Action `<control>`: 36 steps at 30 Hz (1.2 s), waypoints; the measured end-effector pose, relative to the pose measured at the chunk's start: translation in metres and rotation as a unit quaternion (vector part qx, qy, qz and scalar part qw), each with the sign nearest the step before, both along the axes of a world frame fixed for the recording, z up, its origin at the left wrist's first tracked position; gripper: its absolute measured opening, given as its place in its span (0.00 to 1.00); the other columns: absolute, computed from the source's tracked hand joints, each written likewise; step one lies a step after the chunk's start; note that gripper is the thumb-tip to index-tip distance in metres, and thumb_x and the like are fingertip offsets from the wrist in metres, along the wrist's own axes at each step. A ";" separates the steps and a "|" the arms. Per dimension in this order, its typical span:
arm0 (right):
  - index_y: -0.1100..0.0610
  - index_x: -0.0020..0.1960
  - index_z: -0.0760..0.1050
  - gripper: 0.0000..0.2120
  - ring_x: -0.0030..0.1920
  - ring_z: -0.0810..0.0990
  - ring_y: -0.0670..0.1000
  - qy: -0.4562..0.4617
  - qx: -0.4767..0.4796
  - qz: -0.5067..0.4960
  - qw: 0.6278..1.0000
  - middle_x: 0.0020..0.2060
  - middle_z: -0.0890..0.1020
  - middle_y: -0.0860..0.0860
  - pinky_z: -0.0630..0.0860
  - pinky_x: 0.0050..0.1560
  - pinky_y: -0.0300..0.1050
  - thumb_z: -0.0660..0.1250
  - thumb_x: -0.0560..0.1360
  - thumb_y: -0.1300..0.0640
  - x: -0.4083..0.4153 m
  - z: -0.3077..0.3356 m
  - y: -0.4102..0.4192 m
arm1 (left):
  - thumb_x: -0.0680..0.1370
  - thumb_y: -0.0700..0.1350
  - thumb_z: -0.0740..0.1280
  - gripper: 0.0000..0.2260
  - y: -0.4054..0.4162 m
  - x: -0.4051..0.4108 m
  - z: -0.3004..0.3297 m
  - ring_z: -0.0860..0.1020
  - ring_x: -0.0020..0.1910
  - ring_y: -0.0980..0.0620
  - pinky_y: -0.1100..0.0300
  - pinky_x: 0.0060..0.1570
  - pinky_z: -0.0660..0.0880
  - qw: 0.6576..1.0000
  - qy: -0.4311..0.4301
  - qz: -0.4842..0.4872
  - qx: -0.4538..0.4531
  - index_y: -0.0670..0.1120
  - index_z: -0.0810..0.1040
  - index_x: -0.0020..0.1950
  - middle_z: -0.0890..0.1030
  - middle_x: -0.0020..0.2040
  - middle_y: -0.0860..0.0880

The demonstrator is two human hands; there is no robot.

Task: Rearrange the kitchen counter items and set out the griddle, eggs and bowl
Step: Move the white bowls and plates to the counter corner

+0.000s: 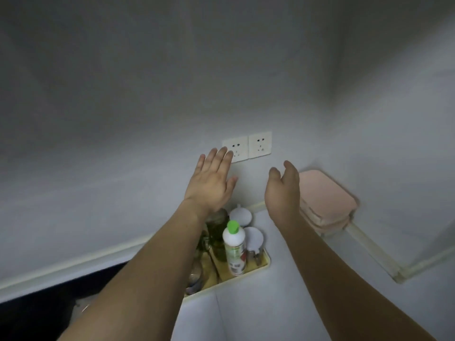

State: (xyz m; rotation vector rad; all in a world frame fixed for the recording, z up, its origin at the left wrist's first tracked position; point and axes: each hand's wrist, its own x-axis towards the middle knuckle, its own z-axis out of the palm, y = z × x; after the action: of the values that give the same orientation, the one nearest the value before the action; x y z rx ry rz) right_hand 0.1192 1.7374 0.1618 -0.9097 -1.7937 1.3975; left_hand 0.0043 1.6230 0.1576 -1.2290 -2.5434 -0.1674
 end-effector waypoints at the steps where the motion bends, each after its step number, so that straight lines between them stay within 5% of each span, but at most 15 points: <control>1: 0.57 0.76 0.57 0.25 0.74 0.59 0.53 0.003 0.006 0.020 1.000 0.75 0.60 0.52 0.57 0.74 0.50 0.54 0.81 0.54 -0.006 0.002 -0.020 | 0.83 0.55 0.47 0.27 -0.026 -0.001 0.002 0.45 0.79 0.48 0.51 0.76 0.39 1.000 0.009 0.014 -0.008 0.46 0.49 0.80 0.50 0.80 0.48; 18: 0.58 0.77 0.55 0.25 0.76 0.53 0.50 0.033 0.114 0.292 0.949 0.77 0.55 0.51 0.52 0.76 0.46 0.54 0.81 0.55 -0.026 0.018 -0.383 | 0.81 0.58 0.41 0.30 -0.456 0.059 0.004 0.47 0.79 0.48 0.51 0.77 0.41 0.955 0.030 0.295 0.028 0.45 0.50 0.80 0.52 0.80 0.48; 36: 0.56 0.77 0.55 0.26 0.76 0.53 0.50 0.033 0.158 0.563 0.811 0.77 0.54 0.50 0.54 0.75 0.48 0.54 0.80 0.53 0.077 -0.019 -0.795 | 0.82 0.57 0.47 0.29 -0.856 0.269 -0.043 0.53 0.78 0.45 0.48 0.76 0.46 0.835 0.027 0.543 0.087 0.44 0.55 0.79 0.57 0.79 0.46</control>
State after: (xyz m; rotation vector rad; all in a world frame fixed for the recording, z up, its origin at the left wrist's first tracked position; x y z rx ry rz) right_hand 0.1965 0.9425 0.1431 0.5343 -2.5227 1.6091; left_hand 0.2732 0.7668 0.1141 0.3752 -2.6645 -0.0821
